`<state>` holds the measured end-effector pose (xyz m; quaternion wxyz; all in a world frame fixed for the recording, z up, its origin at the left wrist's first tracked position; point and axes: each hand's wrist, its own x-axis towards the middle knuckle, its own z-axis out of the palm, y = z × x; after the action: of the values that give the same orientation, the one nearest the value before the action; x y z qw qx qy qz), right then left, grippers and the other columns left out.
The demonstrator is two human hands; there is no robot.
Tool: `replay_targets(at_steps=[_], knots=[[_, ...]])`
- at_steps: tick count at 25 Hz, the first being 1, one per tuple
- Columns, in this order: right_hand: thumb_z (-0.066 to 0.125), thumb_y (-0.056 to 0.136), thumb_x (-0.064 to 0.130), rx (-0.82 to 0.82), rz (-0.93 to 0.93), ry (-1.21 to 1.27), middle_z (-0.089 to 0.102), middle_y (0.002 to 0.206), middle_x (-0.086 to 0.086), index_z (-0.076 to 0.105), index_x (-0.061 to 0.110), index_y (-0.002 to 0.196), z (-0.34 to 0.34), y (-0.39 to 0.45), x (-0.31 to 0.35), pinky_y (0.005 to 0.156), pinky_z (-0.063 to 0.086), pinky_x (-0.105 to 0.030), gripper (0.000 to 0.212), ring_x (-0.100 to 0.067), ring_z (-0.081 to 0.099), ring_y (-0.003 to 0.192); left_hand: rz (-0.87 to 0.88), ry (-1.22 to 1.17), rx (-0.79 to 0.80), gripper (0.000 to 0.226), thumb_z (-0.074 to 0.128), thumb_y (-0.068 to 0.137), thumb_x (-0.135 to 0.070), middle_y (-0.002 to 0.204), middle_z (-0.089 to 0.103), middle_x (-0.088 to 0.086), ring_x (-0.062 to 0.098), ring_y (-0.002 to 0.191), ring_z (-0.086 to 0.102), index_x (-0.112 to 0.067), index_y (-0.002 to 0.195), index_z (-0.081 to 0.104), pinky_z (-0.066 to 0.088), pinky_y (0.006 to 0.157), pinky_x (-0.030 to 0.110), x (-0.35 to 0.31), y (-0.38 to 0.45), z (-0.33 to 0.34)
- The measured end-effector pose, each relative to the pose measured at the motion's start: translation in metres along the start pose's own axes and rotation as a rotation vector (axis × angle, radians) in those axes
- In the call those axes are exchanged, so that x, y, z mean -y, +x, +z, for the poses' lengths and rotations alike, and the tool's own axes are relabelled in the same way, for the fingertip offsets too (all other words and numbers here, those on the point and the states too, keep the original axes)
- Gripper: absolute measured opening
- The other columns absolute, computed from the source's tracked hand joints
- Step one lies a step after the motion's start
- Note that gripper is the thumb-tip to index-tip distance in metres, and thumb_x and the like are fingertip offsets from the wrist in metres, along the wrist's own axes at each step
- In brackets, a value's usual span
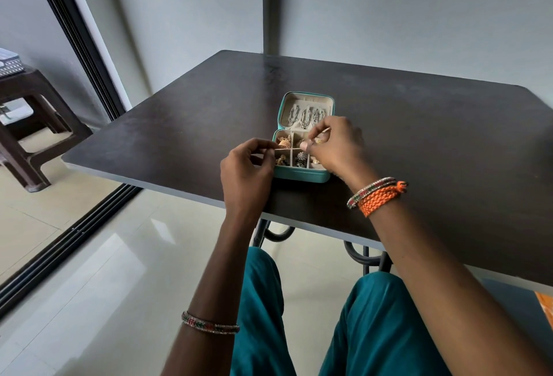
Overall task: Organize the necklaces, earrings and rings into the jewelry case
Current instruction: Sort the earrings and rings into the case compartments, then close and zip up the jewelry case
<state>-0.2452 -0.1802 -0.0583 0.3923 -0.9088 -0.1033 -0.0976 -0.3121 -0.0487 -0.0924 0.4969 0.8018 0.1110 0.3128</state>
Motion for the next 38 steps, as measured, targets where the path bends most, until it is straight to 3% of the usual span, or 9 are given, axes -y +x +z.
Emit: replay_targets(at_steps=[3,7,10,18,24,28,31,34,38], knots=[[0.066,0.083,0.030,-0.192,0.079,0.007,0.065,0.092,-0.006,0.062,0.014,0.081,-0.006,0.025,-0.019,0.081,0.050,-0.034,0.016,-0.026,0.060,0.090,-0.005,-0.026,0.001,0.015,0.064,0.086,-0.012,0.075,0.064,-0.020,-0.012,0.072,0.059,-0.024,0.089,0.073,0.044,0.059,0.003,0.001,0.000,-0.001],[0.061,0.089,0.030,0.050,0.265,0.084,0.069,0.093,-0.021,0.061,0.006,0.073,-0.013,0.061,-0.031,0.061,0.043,-0.027,0.029,-0.022,0.055,0.072,-0.016,-0.049,0.036,0.014,0.067,0.084,-0.014,0.082,0.071,-0.010,-0.002,0.076,0.066,-0.024,0.090,0.073,0.055,0.065,0.015,0.002,0.001,-0.003],[0.063,0.089,0.017,0.082,0.216,0.235,0.069,0.098,-0.014,0.065,-0.003,0.100,-0.017,0.064,-0.032,0.053,0.044,-0.023,0.023,-0.015,0.059,0.074,-0.022,-0.044,0.051,0.013,0.068,0.084,-0.015,0.085,0.073,-0.008,0.001,0.078,0.067,-0.023,0.092,0.074,0.056,0.067,0.017,0.003,0.001,-0.004],[0.062,0.084,-0.005,0.131,0.031,0.482,0.058,0.092,0.003,0.054,0.020,0.113,-0.030,0.044,-0.032,0.057,0.049,-0.022,0.039,-0.011,0.056,0.084,-0.106,-0.123,0.126,0.018,0.070,0.084,-0.020,0.088,0.072,-0.002,0.005,0.074,0.068,-0.018,0.102,0.069,0.054,0.068,0.018,0.006,0.009,-0.011],[0.059,0.080,-0.015,0.117,-0.142,0.469,0.056,0.088,0.006,0.064,0.022,0.095,-0.022,0.029,-0.041,0.067,0.057,-0.040,0.041,-0.021,0.061,0.085,-0.104,0.009,0.227,0.032,0.048,0.092,-0.002,0.095,0.065,0.005,0.012,0.084,0.057,-0.006,0.122,0.058,0.045,0.080,0.023,0.021,0.067,0.007],[0.046,0.077,-0.019,0.090,-0.154,0.396,0.063,0.093,0.000,0.065,0.030,0.079,-0.015,0.019,-0.042,0.060,0.054,-0.031,0.053,-0.018,0.065,0.087,0.010,0.184,0.526,0.041,0.047,0.088,-0.005,0.110,0.064,-0.001,0.015,0.102,0.053,-0.019,0.124,0.061,0.033,0.103,0.028,0.025,0.094,0.021],[0.040,0.080,-0.007,0.058,-0.128,0.355,0.067,0.097,-0.007,0.068,0.022,0.085,-0.021,0.011,-0.036,0.058,0.051,-0.022,0.041,-0.015,0.063,0.083,-0.033,0.314,0.677,0.044,0.049,0.087,-0.008,0.114,0.062,-0.012,0.008,0.110,0.054,-0.033,0.122,0.061,0.030,0.106,0.032,0.025,0.100,0.021],[0.050,0.079,0.031,0.090,-0.112,0.306,0.066,0.089,-0.001,0.064,0.023,0.084,-0.025,0.004,-0.028,0.068,0.046,-0.026,0.017,-0.012,0.058,0.079,-0.010,0.110,0.809,0.051,0.039,0.086,0.018,0.088,0.067,-0.006,-0.004,0.073,0.062,-0.015,0.120,0.055,0.048,0.073,0.015,0.032,0.107,0.017],[0.057,0.071,0.060,0.165,-0.226,0.031,0.048,0.113,0.004,0.045,0.021,0.107,-0.013,-0.011,-0.024,0.082,0.042,-0.034,0.054,-0.018,0.049,0.099,0.033,0.119,0.704,0.024,0.046,0.093,0.007,0.065,0.067,-0.017,-0.010,0.057,0.056,-0.005,0.108,0.061,0.046,0.064,0.011,0.027,0.110,0.013]])
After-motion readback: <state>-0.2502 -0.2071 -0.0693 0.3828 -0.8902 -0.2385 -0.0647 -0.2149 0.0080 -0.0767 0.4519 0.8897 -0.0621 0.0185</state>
